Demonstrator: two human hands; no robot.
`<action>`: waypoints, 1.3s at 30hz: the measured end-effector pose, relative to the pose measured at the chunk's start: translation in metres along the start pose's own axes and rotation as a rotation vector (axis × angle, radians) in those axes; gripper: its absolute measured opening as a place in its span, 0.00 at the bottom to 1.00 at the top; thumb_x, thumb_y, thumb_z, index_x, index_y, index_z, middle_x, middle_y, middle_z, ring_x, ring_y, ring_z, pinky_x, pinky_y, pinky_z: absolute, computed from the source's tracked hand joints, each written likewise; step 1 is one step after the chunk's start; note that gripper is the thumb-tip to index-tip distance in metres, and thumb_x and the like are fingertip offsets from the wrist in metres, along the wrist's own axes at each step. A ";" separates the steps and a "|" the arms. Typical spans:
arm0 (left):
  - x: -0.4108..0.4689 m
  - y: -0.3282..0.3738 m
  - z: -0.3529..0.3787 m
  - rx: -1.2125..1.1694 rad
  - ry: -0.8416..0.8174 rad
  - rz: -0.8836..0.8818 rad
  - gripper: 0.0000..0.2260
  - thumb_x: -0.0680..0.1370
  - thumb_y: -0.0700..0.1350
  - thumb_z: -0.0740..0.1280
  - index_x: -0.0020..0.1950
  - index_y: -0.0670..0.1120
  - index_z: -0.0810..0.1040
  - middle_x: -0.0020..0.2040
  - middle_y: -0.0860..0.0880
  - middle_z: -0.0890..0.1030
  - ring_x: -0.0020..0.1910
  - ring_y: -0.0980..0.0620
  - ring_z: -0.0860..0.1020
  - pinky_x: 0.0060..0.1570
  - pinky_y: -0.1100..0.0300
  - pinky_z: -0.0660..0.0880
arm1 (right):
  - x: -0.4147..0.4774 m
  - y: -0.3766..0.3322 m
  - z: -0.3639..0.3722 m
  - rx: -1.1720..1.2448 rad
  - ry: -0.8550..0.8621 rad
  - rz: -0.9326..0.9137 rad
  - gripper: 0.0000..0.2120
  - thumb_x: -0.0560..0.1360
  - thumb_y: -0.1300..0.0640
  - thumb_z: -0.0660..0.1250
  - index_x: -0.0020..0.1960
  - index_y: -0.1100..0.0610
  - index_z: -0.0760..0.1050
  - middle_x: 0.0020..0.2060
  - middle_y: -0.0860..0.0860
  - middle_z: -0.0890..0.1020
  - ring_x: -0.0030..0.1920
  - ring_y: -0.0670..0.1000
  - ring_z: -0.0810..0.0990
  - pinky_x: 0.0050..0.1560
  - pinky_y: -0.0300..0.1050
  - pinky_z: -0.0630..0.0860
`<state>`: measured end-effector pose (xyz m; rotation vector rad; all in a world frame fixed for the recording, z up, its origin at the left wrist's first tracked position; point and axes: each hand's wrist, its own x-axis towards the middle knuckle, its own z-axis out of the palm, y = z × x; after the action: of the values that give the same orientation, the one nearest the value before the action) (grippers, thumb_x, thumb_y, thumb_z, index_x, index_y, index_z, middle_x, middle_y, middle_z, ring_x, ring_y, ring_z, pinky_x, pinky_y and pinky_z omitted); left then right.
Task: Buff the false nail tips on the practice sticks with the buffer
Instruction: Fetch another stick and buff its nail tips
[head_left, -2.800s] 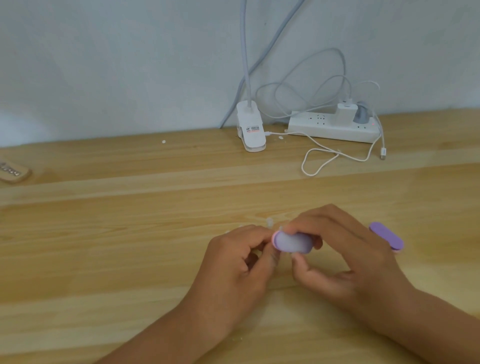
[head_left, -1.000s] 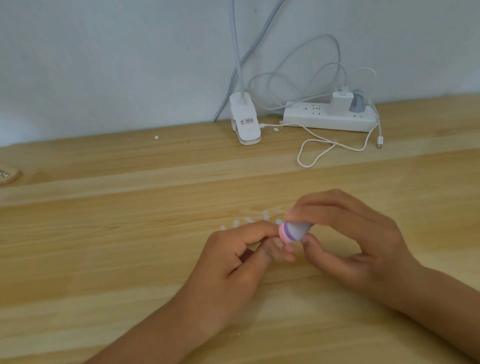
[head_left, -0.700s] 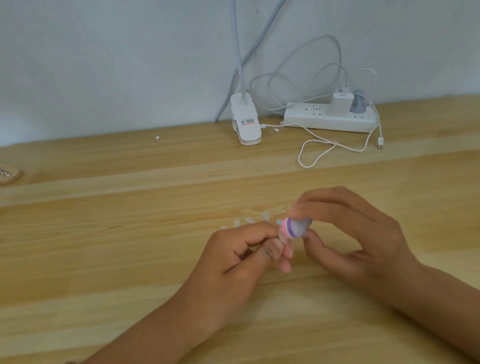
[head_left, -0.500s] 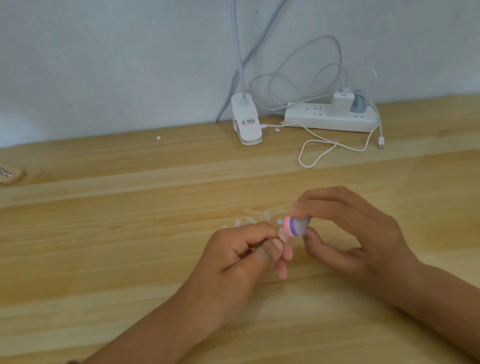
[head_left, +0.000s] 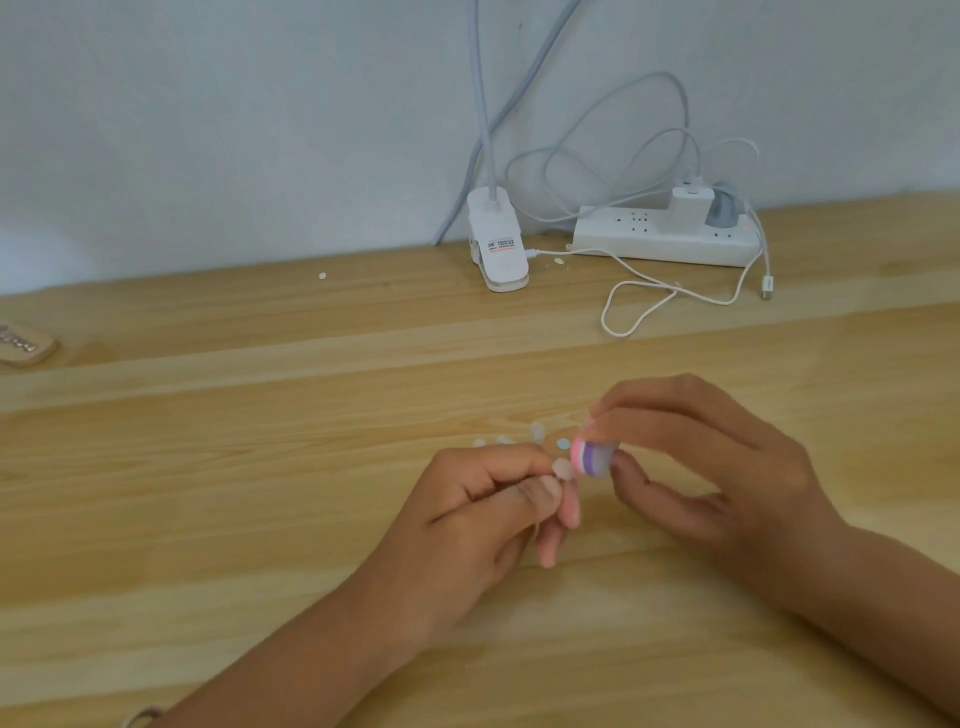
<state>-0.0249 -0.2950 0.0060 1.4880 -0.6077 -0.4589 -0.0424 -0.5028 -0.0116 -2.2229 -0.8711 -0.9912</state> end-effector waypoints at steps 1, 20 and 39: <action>0.000 0.000 -0.001 -0.008 -0.010 -0.011 0.12 0.77 0.43 0.61 0.37 0.48 0.81 0.27 0.48 0.75 0.20 0.57 0.61 0.23 0.67 0.57 | -0.001 -0.001 0.001 0.002 0.001 -0.012 0.12 0.72 0.71 0.70 0.53 0.61 0.83 0.51 0.56 0.82 0.51 0.51 0.82 0.53 0.43 0.78; 0.004 -0.003 -0.005 -0.186 -0.081 -0.170 0.11 0.76 0.44 0.58 0.34 0.48 0.72 0.26 0.51 0.62 0.21 0.55 0.56 0.23 0.69 0.56 | 0.000 -0.014 0.004 0.083 0.059 0.063 0.13 0.73 0.68 0.69 0.55 0.57 0.79 0.50 0.54 0.82 0.51 0.47 0.81 0.56 0.37 0.75; 0.004 0.004 -0.003 -0.359 -0.103 -0.266 0.09 0.71 0.39 0.57 0.30 0.47 0.67 0.24 0.52 0.59 0.19 0.58 0.54 0.23 0.70 0.52 | -0.001 -0.021 0.008 0.056 0.090 0.008 0.14 0.74 0.67 0.69 0.55 0.52 0.81 0.51 0.50 0.81 0.52 0.47 0.81 0.55 0.37 0.75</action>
<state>-0.0201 -0.2952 0.0102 1.2085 -0.3820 -0.8120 -0.0549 -0.4837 -0.0123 -2.1167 -0.8387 -1.0419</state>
